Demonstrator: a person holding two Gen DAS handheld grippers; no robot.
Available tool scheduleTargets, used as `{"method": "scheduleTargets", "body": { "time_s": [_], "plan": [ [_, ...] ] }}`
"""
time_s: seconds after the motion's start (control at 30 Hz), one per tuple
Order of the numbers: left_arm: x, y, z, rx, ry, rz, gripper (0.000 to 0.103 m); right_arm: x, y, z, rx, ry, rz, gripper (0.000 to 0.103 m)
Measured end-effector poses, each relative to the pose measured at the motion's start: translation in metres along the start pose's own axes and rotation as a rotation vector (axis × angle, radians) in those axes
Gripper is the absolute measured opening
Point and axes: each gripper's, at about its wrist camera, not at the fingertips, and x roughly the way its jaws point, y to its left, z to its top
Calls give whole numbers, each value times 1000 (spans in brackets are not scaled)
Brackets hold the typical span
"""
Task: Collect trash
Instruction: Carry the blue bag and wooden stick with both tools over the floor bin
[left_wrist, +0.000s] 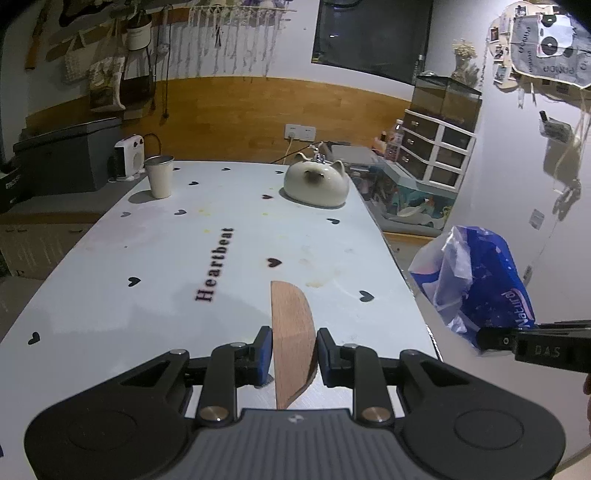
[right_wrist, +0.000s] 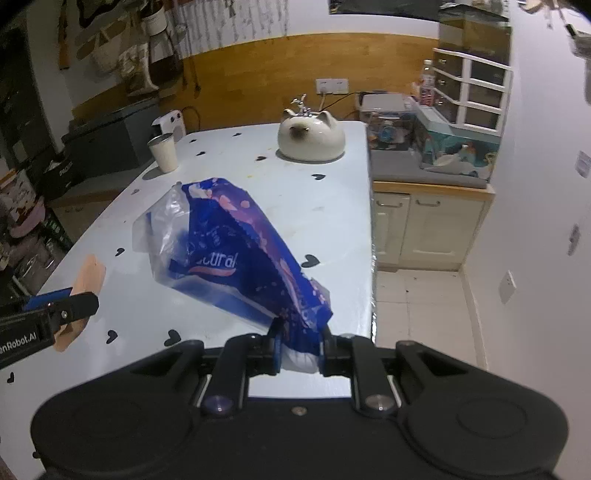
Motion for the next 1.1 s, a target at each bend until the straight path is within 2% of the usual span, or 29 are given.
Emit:
{"method": "scheduleTargets", "body": {
  "time_s": [0.2, 0.47, 0.77, 1.1],
  "plan": [
    [-3, -20, -4, 11, 0, -30, 27, -21, -15, -14, 23, -9, -22, 18],
    [18, -85, 1, 56, 17, -70, 27, -32, -68, -22, 72, -16, -51, 17],
    [67, -171, 9, 61, 73, -100, 27, -23, -168, -18, 107, 15, -93, 17],
    [158, -259, 6, 82, 192, -128, 27, 29, -288, -28, 159, 121, -125, 17]
  ]
}}
